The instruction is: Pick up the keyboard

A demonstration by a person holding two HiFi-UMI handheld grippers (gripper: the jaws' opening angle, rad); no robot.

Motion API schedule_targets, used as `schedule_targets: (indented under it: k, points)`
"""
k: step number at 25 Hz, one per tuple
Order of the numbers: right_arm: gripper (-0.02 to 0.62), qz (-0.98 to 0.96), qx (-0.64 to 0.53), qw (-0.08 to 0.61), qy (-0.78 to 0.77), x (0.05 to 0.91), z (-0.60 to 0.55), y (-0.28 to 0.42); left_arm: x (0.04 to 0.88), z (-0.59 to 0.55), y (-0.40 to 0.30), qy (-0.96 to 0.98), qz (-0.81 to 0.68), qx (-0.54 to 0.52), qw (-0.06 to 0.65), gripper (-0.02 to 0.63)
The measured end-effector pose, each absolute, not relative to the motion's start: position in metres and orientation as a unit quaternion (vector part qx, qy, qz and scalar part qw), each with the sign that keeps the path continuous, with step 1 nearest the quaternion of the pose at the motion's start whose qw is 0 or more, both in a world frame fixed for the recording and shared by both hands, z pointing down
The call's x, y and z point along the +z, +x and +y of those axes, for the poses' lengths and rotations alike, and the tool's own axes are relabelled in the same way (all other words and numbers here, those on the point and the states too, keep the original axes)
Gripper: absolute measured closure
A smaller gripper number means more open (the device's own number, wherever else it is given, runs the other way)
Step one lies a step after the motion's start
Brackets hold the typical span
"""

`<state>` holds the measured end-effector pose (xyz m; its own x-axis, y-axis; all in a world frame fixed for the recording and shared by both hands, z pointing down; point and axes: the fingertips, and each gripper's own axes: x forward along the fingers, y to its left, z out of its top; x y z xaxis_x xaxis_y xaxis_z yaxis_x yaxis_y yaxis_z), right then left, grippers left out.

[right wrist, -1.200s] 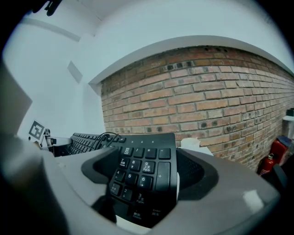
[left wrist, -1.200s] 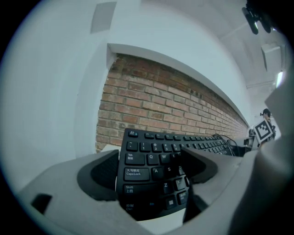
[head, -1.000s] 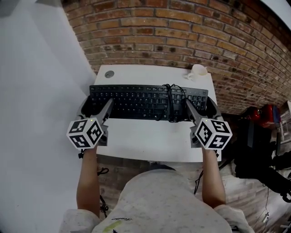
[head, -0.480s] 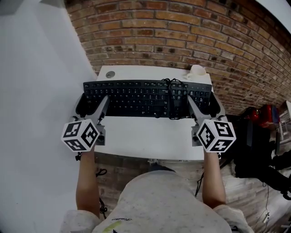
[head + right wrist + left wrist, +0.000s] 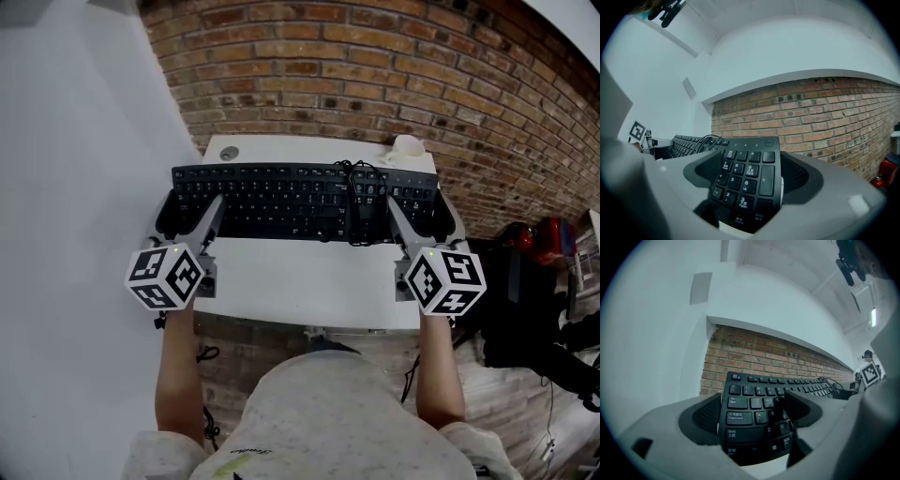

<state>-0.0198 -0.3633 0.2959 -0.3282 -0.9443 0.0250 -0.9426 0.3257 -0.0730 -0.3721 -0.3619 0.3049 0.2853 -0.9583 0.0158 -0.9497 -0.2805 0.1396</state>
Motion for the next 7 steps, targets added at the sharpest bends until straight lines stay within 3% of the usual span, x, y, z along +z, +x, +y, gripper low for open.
schedule_targets:
  k: [7]
  points:
    - [0.201, 0.811, -0.033, 0.009, -0.583, 0.318, -0.376, -0.019, 0.330, -0.378, -0.371, 0.802, -0.593, -0.040, 0.061, 0.190]
